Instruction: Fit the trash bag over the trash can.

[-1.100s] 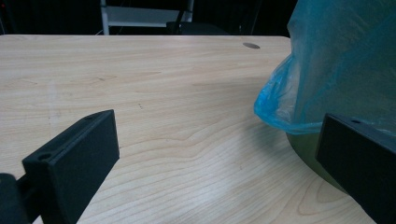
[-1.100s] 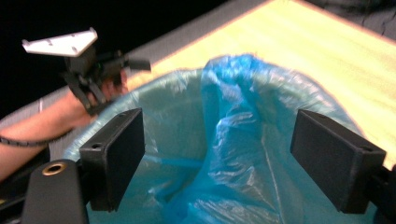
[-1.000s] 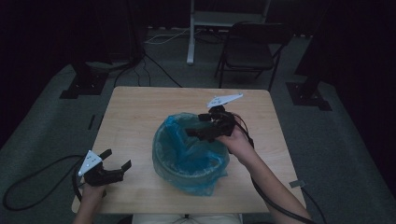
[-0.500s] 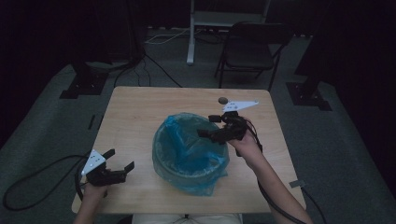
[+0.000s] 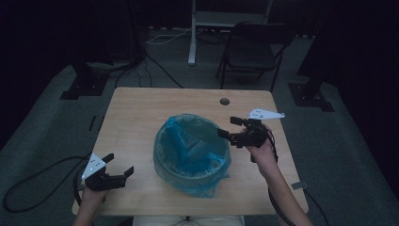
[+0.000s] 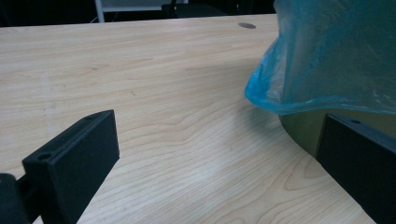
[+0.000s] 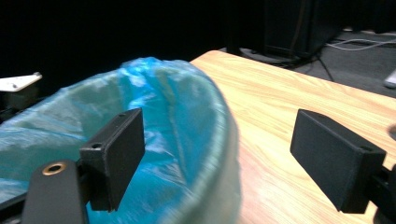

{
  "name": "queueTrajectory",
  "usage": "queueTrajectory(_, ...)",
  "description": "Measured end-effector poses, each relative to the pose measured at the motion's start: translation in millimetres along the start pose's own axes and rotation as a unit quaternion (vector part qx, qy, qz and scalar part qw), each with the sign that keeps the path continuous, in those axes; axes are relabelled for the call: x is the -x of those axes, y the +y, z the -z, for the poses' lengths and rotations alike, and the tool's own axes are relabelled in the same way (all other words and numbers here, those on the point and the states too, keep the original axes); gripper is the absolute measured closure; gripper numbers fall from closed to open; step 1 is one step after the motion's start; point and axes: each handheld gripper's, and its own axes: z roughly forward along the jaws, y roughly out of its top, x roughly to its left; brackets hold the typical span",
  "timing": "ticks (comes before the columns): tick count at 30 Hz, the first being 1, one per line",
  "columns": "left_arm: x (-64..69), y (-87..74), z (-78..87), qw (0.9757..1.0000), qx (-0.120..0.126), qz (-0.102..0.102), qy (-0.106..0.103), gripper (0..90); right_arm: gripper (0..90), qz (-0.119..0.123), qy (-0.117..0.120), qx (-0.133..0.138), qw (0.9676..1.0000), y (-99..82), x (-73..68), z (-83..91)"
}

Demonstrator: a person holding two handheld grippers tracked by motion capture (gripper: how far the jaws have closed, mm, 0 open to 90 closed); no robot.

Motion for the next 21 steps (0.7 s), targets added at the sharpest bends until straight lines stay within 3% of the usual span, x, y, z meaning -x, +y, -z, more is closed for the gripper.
queueTrajectory(3,-1.9,-3.0,1.6,1.0000,-0.001,0.005,0.004,0.3,17.2,-0.015,-0.027,0.012,0.9994,-10.4,11.1,10.9)
queueTrajectory(11,-5.7,-11.4,5.3,0.9998,-0.009,0.010,0.016,0.3,17.2,-0.041,-0.062,0.017,0.9971,-35.8,27.7,22.4)
queueTrajectory(15,-6.8,-13.5,7.9,0.9996,-0.017,0.009,0.022,0.2,17.2,-0.073,-0.085,0.014,0.9935,-63.0,41.3,27.6)
queueTrajectory(21,-9.8,-18.5,14.8,0.9990,-0.029,0.014,0.032,0.3,17.2,-0.100,-0.110,0.002,0.9889,-98.1,50.9,30.5)
